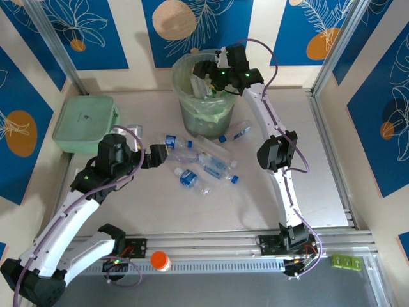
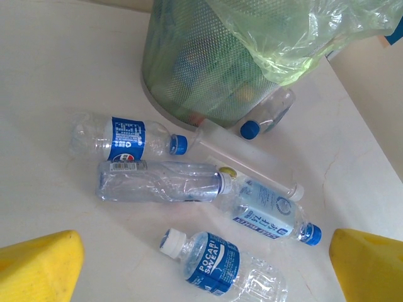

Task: Put the plastic bottles in the bin

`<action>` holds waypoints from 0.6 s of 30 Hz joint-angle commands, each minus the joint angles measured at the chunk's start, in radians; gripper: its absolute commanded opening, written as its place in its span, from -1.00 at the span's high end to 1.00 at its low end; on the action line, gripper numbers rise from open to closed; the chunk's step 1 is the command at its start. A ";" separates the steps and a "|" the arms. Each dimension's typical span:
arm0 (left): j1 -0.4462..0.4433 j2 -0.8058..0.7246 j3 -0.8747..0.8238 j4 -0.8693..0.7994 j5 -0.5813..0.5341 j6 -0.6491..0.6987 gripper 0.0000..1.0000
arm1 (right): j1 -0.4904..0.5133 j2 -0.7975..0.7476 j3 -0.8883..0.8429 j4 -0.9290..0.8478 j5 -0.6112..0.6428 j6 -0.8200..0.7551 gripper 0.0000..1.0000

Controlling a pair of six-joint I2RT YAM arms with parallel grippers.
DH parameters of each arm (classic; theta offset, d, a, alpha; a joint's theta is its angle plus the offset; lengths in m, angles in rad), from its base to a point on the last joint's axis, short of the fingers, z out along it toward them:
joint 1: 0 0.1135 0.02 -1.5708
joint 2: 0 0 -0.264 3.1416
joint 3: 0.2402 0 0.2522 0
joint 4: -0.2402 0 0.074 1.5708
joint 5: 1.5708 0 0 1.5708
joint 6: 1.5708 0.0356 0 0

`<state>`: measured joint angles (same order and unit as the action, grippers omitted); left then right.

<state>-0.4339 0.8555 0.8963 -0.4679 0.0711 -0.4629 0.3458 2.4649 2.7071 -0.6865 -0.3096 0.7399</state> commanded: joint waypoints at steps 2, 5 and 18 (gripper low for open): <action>0.012 -0.003 -0.008 0.022 0.016 0.006 -0.99 | -0.010 -0.059 0.022 -0.029 -0.021 -0.032 -0.72; 0.017 0.000 -0.008 0.023 0.018 0.007 -0.99 | -0.018 -0.091 0.023 -0.039 -0.017 -0.042 -0.73; 0.020 0.000 0.020 -0.029 0.037 -0.067 -0.99 | -0.019 -0.336 0.026 -0.210 0.108 -0.220 -0.80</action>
<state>-0.4255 0.8585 0.8944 -0.4622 0.0864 -0.4927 0.3252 2.2326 2.7098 -0.8284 -0.2390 0.5957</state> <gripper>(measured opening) 0.994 0.897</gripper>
